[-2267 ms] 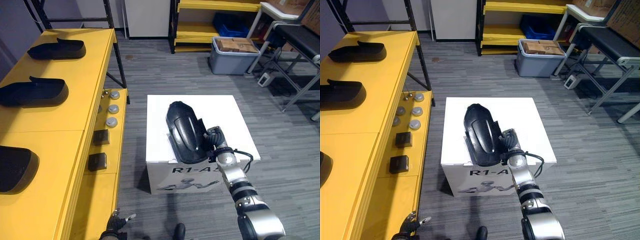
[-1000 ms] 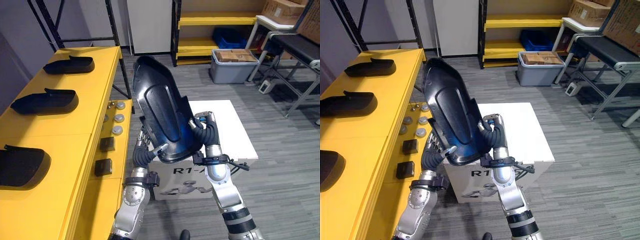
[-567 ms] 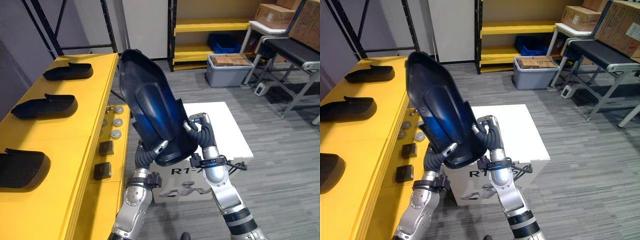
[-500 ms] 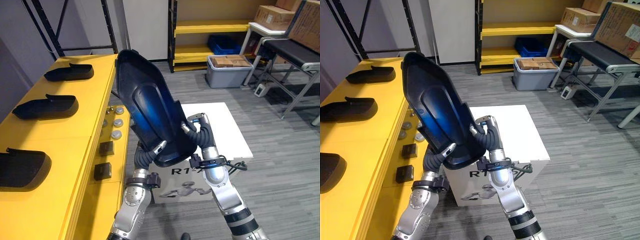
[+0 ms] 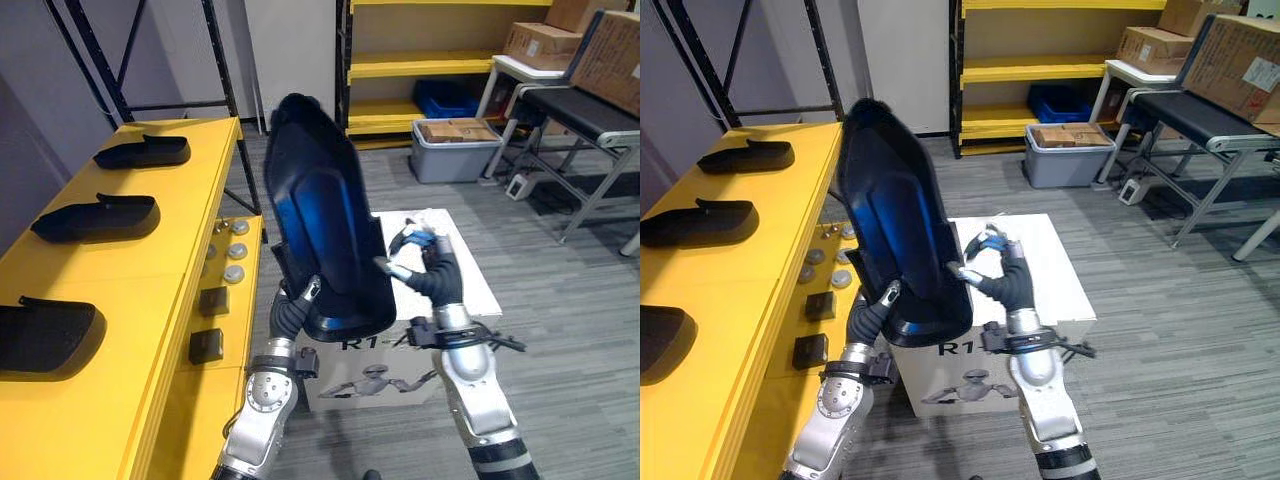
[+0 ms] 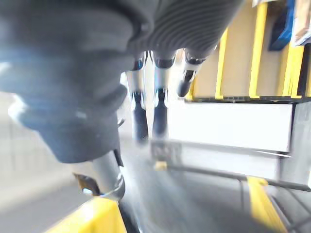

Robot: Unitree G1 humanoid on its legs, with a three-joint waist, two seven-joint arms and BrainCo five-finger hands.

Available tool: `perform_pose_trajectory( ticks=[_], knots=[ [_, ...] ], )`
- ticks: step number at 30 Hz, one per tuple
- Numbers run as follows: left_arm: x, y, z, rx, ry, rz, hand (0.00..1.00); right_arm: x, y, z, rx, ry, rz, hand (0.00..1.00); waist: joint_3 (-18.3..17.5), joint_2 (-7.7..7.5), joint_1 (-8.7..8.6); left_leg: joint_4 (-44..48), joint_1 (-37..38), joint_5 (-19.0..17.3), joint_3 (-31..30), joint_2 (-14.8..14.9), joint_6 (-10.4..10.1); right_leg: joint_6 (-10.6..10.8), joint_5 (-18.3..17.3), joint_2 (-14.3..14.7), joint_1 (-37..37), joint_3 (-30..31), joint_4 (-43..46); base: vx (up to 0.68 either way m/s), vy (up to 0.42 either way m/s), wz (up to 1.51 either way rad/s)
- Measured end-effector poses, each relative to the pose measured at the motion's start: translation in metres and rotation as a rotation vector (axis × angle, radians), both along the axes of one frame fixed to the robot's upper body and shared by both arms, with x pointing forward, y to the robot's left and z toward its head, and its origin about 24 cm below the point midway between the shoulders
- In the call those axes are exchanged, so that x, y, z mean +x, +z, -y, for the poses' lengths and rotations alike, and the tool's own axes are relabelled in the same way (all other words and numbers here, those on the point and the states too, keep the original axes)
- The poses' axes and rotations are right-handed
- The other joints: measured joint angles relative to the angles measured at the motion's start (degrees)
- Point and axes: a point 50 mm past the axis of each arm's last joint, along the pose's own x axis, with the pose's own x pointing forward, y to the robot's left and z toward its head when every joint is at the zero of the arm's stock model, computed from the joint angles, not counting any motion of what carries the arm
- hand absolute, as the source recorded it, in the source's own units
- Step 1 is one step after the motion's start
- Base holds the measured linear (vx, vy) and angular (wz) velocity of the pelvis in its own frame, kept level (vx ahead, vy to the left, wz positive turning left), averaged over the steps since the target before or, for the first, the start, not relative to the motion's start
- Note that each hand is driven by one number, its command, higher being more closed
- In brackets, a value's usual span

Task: Walk over and take plastic housings, then place them on the shelf

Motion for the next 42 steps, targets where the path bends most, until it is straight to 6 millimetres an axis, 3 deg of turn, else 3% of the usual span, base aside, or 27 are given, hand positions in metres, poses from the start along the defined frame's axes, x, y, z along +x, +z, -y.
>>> perform_pose_trajectory(
  ticks=[1, 3, 4, 6, 9, 10, 13, 16, 18, 21, 27, 31, 33, 36, 38, 39, 40, 42],
  knots=[
    [0.0, -0.001, -0.004, 0.0, 0.018, -0.005, 1.0, -0.002, 0.001, 0.012, 0.034, -0.04, 0.008, 0.0, 0.0, 0.0, -0.04, -0.01, 0.04, 0.0, 0.23, 0.0, 0.0, 0.01, 0.01, 0.02, -0.02, 0.12, 0.0, 0.02, 0.031, -0.1],
    [-0.005, -0.006, -0.022, -0.003, 0.1, -0.025, 1.0, -0.014, -0.002, 0.055, 0.124, -0.197, 0.021, 0.0, 0.0, 0.0, -0.32, -0.18, 0.15, -0.08, 0.74, 0.09, 0.11, 0.03, 0.01, 0.11, -0.09, 0.39, -0.01, 0.02, 0.033, -0.09],
    [-0.006, -0.007, -0.027, -0.003, 0.12, -0.029, 1.0, -0.017, -0.006, 0.063, 0.145, -0.229, 0.012, 0.0, 0.0, 0.0, -0.63, -0.21, 0.16, -0.1, 0.75, 0.11, 0.13, 0.04, 0.01, 0.13, -0.09, 0.4, -0.01, 0.02, 0.029, -0.04],
    [-0.011, -0.008, -0.044, 0.003, 0.188, -0.033, 1.0, -0.027, -0.034, 0.088, 0.191, -0.33, -0.091, 0.0, -0.02, -0.02, -1.39, -0.3, 0.16, -0.14, 0.98, 0.12, 0.16, 0.07, -0.01, 0.15, -0.22, 0.58, -0.02, 0.01, 0.024, -0.05],
    [-0.014, -0.004, -0.048, 0.006, 0.205, -0.02, 1.0, -0.039, -0.073, 0.107, 0.211, -0.409, -0.266, 0.0, -0.02, -0.02, -1.45, -0.34, 0.06, -0.17, 1.22, 0.09, 0.17, 0.09, 0.0, 0.15, -0.46, 0.98, -0.02, 0.01, 0.036, -0.08],
    [-0.017, -0.002, -0.051, 0.018, 0.218, -0.009, 1.0, -0.049, -0.103, 0.12, 0.22, -0.457, -0.416, 0.0, -0.06, -0.01, -1.45, -0.35, 0.05, -0.26, 1.36, 0.09, 0.22, 0.14, 0.03, 0.19, -0.59, 1.45, -0.02, 0.02, 0.039, -0.09],
    [-0.024, -0.005, -0.055, 0.026, 0.229, -0.02, 1.0, -0.072, -0.151, 0.133, 0.23, -0.533, -0.664, 0.0, -0.16, 0.08, -1.92, -0.4, -0.01, -0.38, 1.59, 0.1, 0.28, 0.17, 0.05, 0.2, -0.77, 1.7, -0.01, 0.01, 0.025, -0.05],
    [-0.032, -0.012, -0.058, 0.034, 0.23, -0.056, 1.0, -0.097, -0.192, 0.133, 0.216, -0.546, -0.895, 0.0, -0.2, 0.14, -2.58, -0.42, -0.01, -0.54, 1.62, 0.09, 0.22, 0.21, 0.02, 0.2, -0.8, 1.76, 0.02, 0.03, 0.041, -0.01],
    [-0.039, -0.019, -0.059, 0.041, 0.22, -0.09, 1.0, -0.126, -0.225, 0.126, 0.207, -0.532, -1.096, 0.0, -0.22, 0.19, -2.72, -0.45, 0.01, -0.65, 1.69, 0.09, 0.22, 0.27, -0.02, 0.19, -0.8, 1.82, 0.26, 0.03, 0.039, -0.02],
    [-0.043, -0.023, -0.062, 0.054, 0.217, -0.108, 1.0, -0.152, -0.254, 0.106, 0.195, -0.467, -1.293, 0.0, -0.28, 0.28, -2.74, -1.09, 0.44, -0.62, 1.7, 0.1, 0.1, 0.33, -0.06, 0.16, -0.7, 1.77, 0.26, 0.02, 0.035, -0.01],
    [-0.049, -0.027, -0.064, 0.062, 0.207, -0.134, 1.0, -0.167, -0.281, 0.063, 0.144, -0.257, -1.47, 0.0, -0.52, 0.64, -2.63, -2.17, 2.02, -0.46, -0.15, -0.12, -0.02, 0.96, -0.56, -0.31, 1.13, -0.23, 0.27, 0.02, 0.025, 0.15],
    [-0.05, -0.028, -0.064, 0.057, 0.214, -0.138, 1.0, -0.168, -0.285, 0.053, 0.112, -0.2, -1.506, 0.0, -0.49, 0.41, -2.23, -2.52, 2.04, 0.3, -3.79, -0.74, 0.1, 1.26, -1.5, -1.27, 2.43, -3.87, 0.34, 0.0, 0.003, 0.53],
    [-0.051, -0.029, -0.063, 0.046, 0.218, -0.143, 1.0, -0.167, -0.285, 0.05, 0.075, -0.176, -1.515, 0.0, -0.59, 0.35, -1.05, -3.4, 1.79, 1.14, -6.34, -1.19, 0.32, 1.53, -2.02, -1.89, 2.76, -6.37, 0.37, 0.02, -0.012, 0.78],
    [-0.051, -0.03, -0.057, 0.032, 0.204, -0.148, 1.0, -0.164, -0.286, 0.047, 0.038, -0.161, -1.519, 0.0, 0.03, 0.09, 0.02, -3.67, 0.46, 3.43, -14.35, -2.64, 0.54, 1.81, -4.44, -4.03, 3.25, -14.15, 3.64, 0.03, -0.012, 1.37],
    [-0.05, -0.028, -0.055, 0.019, 0.208, -0.138, 1.0, -0.154, -0.283, 0.046, 0.003, -0.15, -1.499, 0.0, 0.81, 0.13, 0.72, -2.88, -1.07, 4.72, -20.33, -4.08, -0.29, 2.28, -7.5, -6.54, 2.8, -20.16, 8.2, 0.04, 0.021, 1.65],
    [-0.051, -0.025, -0.056, 0.01, 0.224, -0.127, 1.0, -0.142, -0.28, 0.045, -0.017, -0.138, -1.471, 0.0, 1.21, -0.33, 1.97, -2.6, -2.6, 5.29, -21.25, -4.66, -0.67, 2.61, -9.18, -8.21, 1.37, -22.43, 11.3, 0.02, 0.034, 1.06],
    [-0.052, -0.023, -0.058, 0.007, 0.24, -0.121, 1.0, -0.134, -0.277, 0.044, -0.027, -0.135, -1.446, 0.0, 1.29, 0.01, 2.26, -2.65, -3.8, 4.88, -20.23, -4.78, -0.59, 2.79, -9.58, -8.97, 1.03, -24.09, 12.11, -0.02, 0.05, 1.38],
    [-0.051, -0.013, -0.063, -0.006, 0.285, -0.078, 1.0, -0.105, -0.266, 0.043, -0.069, -0.133, -1.36, 0.0, 3.46, -0.2, 2.13, -2.83, -6.97, 4.17, -1.22, 0.08, 3.25, 3.7, -10.3, -11.78, 2.12, -31.03, 13.06, -0.04, 0.055, 1.6]
  ],
)
